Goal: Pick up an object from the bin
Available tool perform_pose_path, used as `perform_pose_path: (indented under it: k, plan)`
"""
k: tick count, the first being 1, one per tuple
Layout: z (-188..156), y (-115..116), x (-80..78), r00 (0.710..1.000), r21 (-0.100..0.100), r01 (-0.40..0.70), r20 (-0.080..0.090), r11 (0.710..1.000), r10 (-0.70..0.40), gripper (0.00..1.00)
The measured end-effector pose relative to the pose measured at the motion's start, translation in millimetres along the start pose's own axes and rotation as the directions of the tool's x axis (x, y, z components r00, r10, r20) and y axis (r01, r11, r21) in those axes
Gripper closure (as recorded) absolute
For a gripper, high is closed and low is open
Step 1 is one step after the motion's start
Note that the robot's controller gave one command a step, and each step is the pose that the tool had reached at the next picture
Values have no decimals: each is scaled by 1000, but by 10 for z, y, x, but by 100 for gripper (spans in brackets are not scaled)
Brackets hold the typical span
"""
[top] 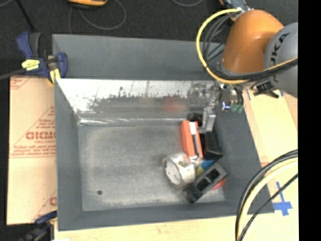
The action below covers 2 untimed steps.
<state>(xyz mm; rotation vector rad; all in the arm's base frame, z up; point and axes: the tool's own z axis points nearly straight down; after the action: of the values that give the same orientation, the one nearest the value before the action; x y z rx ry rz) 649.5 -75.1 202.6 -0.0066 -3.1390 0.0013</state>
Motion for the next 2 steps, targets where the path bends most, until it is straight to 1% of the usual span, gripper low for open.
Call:
perform_pose_path:
  k: [1,2]
  plan:
    - [-56,2,-11,1000,1,1,8,1000,-1,0]
    - [464,-149,371,994,2,106,9,994,-106,0]
